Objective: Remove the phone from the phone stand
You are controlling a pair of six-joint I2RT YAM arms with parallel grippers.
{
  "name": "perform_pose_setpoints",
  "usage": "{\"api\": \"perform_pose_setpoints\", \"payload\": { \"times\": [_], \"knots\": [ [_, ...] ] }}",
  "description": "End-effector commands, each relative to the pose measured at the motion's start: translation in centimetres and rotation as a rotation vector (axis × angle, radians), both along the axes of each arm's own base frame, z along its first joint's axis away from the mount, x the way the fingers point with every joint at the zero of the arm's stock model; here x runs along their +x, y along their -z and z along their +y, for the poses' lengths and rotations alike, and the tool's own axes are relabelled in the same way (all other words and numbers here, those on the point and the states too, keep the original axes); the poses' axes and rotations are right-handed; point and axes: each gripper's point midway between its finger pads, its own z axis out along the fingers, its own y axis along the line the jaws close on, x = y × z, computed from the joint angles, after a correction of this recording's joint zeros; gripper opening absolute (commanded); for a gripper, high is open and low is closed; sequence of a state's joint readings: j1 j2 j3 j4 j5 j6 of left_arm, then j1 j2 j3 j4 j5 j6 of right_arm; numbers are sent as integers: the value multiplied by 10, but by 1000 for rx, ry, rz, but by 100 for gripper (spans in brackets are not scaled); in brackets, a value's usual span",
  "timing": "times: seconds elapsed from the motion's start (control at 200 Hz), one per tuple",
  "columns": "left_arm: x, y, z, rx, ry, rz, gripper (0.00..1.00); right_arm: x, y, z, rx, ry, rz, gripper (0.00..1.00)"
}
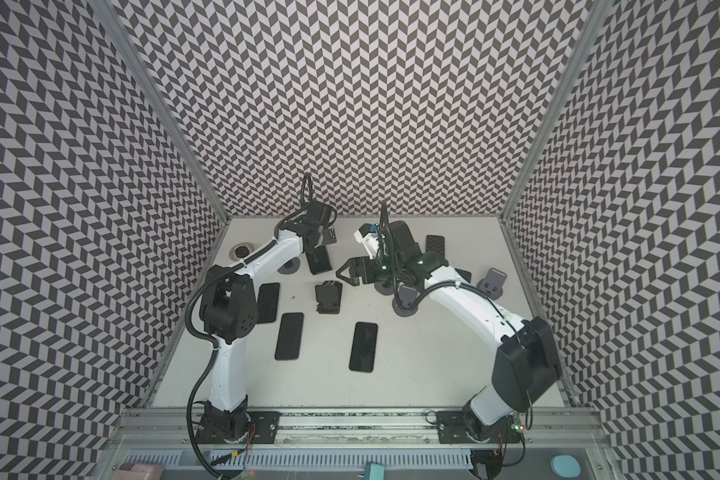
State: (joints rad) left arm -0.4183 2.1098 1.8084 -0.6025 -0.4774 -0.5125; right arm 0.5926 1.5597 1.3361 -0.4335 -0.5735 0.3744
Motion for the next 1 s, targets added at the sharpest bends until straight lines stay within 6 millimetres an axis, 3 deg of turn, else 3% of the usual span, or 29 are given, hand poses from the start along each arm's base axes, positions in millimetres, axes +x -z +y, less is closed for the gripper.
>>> {"api": "perform_pose_setpoints", "payload": {
  "times": [0.0, 0.145, 0.541, 0.996],
  "knots": [
    [3, -2, 0, -8, 25, -25, 100, 5, -12, 8, 28, -18, -45, 83],
    [2, 7, 6, 3, 12, -7, 98, 6, -11, 9, 25, -23, -43, 83],
    [12, 0, 4, -3, 18, -38, 92, 8, -6, 11, 14, -29, -32, 83],
    [10, 2, 2, -33, 12, -38, 77, 11, -5, 12, 8, -30, -30, 83]
  ]
}}
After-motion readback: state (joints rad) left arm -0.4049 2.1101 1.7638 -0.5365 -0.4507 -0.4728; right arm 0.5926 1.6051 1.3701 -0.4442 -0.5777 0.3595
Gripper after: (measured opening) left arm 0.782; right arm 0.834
